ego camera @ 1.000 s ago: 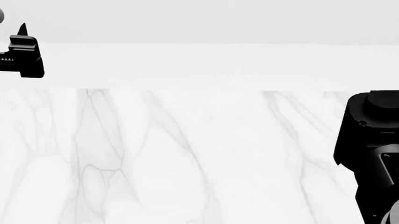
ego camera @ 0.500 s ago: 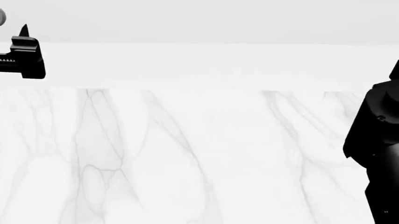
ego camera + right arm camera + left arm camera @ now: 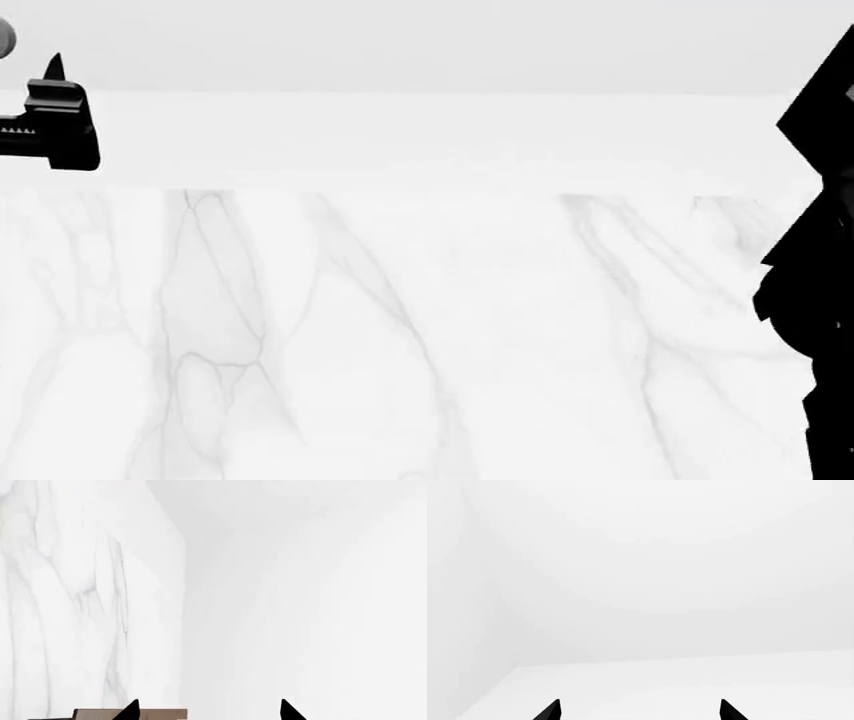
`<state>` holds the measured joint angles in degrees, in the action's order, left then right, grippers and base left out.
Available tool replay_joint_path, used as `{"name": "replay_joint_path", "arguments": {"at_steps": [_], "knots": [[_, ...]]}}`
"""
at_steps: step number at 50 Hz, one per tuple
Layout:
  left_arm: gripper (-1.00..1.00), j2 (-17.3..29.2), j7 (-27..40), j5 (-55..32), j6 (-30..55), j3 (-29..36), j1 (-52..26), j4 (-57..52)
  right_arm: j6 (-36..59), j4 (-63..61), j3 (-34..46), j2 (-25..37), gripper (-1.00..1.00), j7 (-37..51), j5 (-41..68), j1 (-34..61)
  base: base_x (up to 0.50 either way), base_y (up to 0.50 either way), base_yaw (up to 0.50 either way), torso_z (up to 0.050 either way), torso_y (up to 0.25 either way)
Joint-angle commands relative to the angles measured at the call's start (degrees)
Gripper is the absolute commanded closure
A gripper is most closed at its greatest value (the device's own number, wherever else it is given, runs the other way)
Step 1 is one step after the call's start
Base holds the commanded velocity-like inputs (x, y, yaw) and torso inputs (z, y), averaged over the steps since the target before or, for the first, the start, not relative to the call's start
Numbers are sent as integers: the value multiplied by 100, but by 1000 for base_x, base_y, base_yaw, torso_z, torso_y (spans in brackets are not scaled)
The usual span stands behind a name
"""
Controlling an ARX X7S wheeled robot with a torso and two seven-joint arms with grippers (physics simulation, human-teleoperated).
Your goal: Pick up the book on the left and place it on top of the shelf.
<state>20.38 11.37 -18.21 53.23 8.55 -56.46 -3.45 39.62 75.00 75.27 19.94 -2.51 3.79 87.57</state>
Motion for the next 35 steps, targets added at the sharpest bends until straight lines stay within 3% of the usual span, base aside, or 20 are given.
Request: {"name": "replay_joint_path", "arguments": {"at_steps": [1,2,5,13,14,15,16,17,20,21,35], "knots": [[-100,9,14,-28,16,-2,21,-52,-1818,-2,-2361,271,-100,-227,1184,-99,0,0,0,0,0],[-100,6,19,-32,20,-5,23,-63,-2374,-2,-2755,319,-100,-353,1332,-179,0,0,0,0,0],[-100,0,20,-39,16,2,26,-71,-2590,-2,-3841,334,-100,-1200,1708,-272,0,0,0,0,0],[-100,-27,27,-40,0,40,-7,-40,-2903,-2,-5208,272,-100,-1865,1121,-383,0,0,0,0,0],[-100,-34,29,-34,-8,54,-17,-25,-2043,-862,-5359,270,-100,-1006,1666,-1242,0,0,0,0,0],[-100,-38,30,-40,-4,51,-21,-27,-1184,-1721,-6218,-547,-100,-1545,807,-2102,0,0,0,0,0],[-100,-40,33,-44,1,51,-20,-38,-324,-2580,-7077,-610,-100,-1291,-53,-2705,0,0,0,0,0],[-100,-41,35,-46,0,52,-17,-44,535,-3440,-7136,-606,-100,-1302,-486,-2855,0,0,0,0,0],[-100,-34,36,-48,3,61,-9,-49,780,-6018,-7135,-598,-100,-1341,-453,-2965,0,0,0,0,0],[-100,-29,37,-50,12,62,-10,-62,788,-6332,-7129,-596,-100,-1347,-448,-2979,0,0,0,0,0],[-100,-31,53,-62,-3,87,-7,-53,730,-6419,-7069,-570,-100,-1411,-387,-3108,0,0,0,1,0]]}}
